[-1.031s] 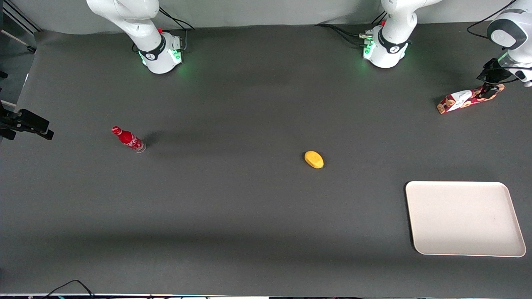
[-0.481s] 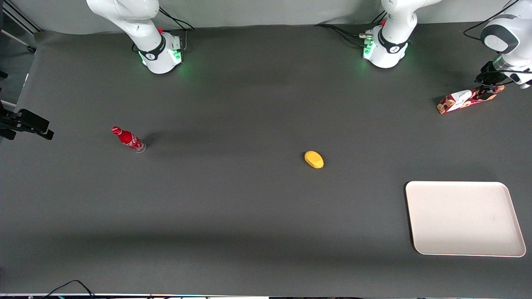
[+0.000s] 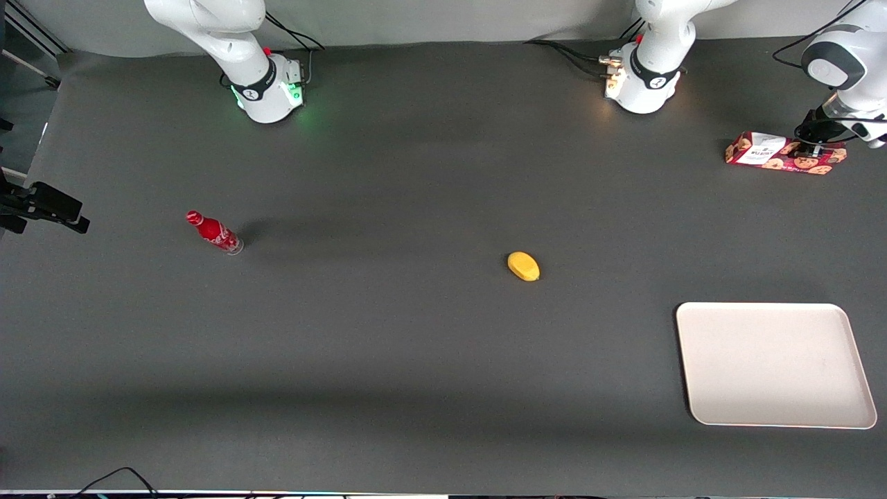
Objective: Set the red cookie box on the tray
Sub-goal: 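Lift the red cookie box with the left gripper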
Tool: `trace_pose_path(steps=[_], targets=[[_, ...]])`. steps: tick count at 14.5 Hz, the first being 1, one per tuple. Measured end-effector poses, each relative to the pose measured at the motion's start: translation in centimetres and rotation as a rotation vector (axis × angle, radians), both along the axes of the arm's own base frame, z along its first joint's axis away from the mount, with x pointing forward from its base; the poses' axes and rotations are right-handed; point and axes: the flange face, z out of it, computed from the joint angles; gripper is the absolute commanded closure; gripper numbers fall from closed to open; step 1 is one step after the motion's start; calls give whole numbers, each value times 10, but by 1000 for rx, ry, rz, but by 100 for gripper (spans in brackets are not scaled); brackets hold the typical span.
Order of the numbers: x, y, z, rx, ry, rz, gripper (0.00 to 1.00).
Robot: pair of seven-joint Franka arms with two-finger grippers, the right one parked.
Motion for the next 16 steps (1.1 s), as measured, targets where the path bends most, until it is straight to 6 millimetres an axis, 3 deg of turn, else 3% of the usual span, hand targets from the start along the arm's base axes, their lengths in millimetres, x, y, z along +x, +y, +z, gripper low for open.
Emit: trace_pose_path(steps=[4, 6, 10, 16], targets=[[28, -1, 12, 2, 8, -54, 100], [53, 2, 32, -16, 33, -88, 100], [107, 1, 101, -59, 104, -158, 100], [189, -34, 217, -92, 155, -291, 100]])
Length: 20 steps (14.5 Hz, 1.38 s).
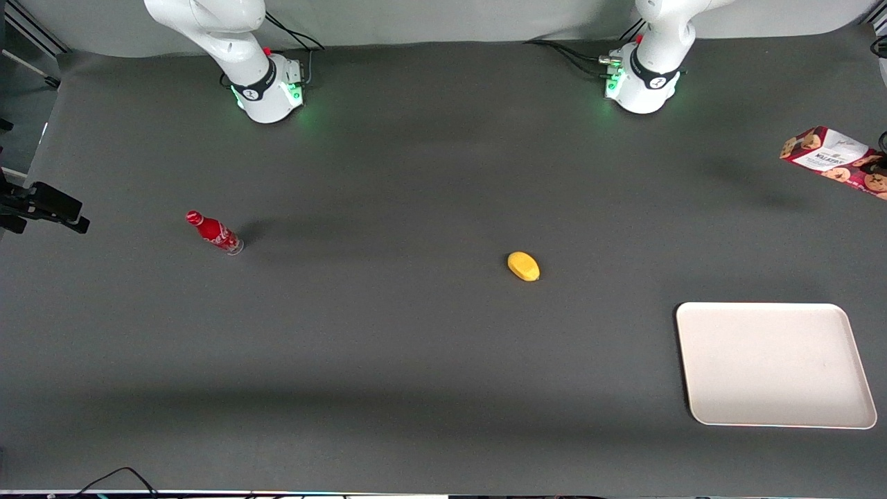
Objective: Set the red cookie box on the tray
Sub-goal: 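Lift the red cookie box with the left gripper, then carry the held box toward the white tray and lower it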
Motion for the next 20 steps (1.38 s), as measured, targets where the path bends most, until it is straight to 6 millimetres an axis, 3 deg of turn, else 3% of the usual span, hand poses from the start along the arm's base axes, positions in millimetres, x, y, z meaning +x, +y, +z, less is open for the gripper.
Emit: trace_pose_path(steps=[3, 6, 12, 15, 20], targets=[[28, -6, 42, -27, 28, -144, 100], [65, -8, 60, -35, 40, -343, 100], [165, -39, 49, -83, 95, -741, 100], [205, -31, 43, -77, 91, -883, 100], [262, -20, -2, -27, 52, -1010, 100]])
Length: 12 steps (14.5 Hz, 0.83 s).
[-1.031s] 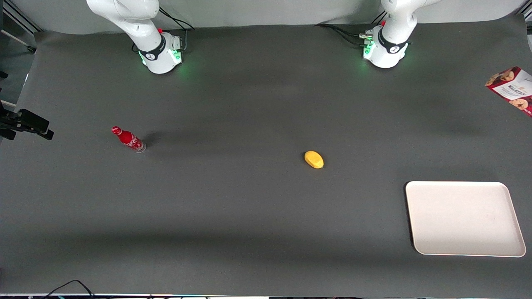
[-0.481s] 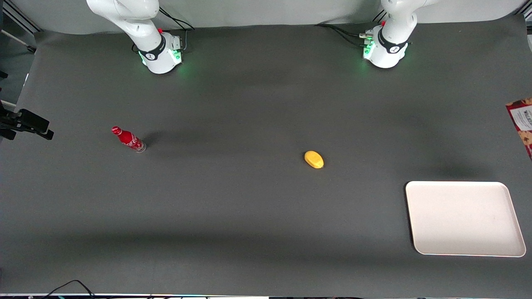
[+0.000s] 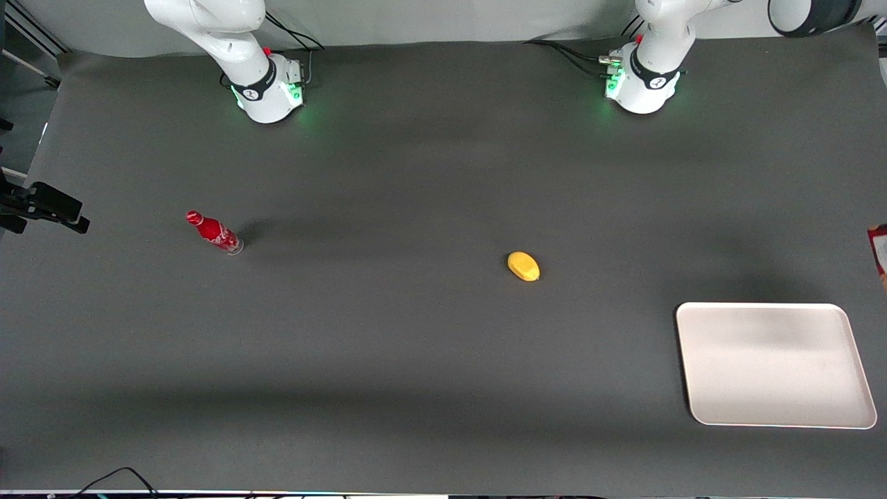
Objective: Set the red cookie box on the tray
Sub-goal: 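Carry the held box toward the white tray and lower it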
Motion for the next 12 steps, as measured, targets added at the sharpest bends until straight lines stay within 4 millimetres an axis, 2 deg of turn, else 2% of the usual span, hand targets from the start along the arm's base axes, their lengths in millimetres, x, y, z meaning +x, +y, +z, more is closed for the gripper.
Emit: trace_pose_path(steps=[2, 5, 9, 12], targets=[[19, -2, -28, -16, -52, -40, 100], [36, 2, -72, -22, -98, -105, 100], [44, 7, -141, -27, -84, -123, 100], [46, 11, -166, -23, -88, -143, 100]])
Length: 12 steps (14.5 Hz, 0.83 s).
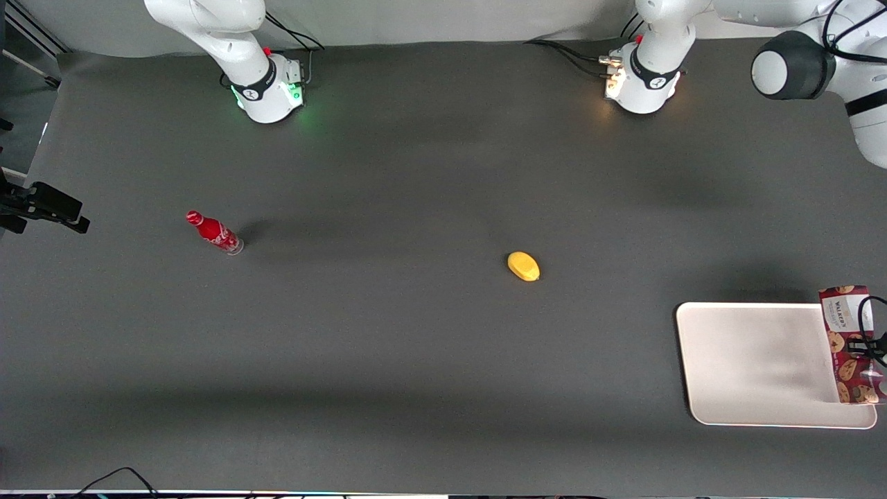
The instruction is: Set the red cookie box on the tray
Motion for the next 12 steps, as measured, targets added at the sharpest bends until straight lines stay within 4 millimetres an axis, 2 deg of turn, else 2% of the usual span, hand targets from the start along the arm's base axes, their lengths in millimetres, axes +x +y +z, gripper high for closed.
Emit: trace_pose_path(steps=[5, 6, 7, 8, 9, 10, 12], targets=[[8, 7, -8, 23, -47, -44, 100], [9, 9, -15, 27, -54, -47, 100], [9, 11, -17, 28, -57, -48, 97], [9, 12, -20, 30, -60, -49, 62], [9, 14, -21, 31, -64, -48, 4], [9, 15, -22, 33, -67, -48, 0], [8, 17, -22, 35, -72, -48, 0]])
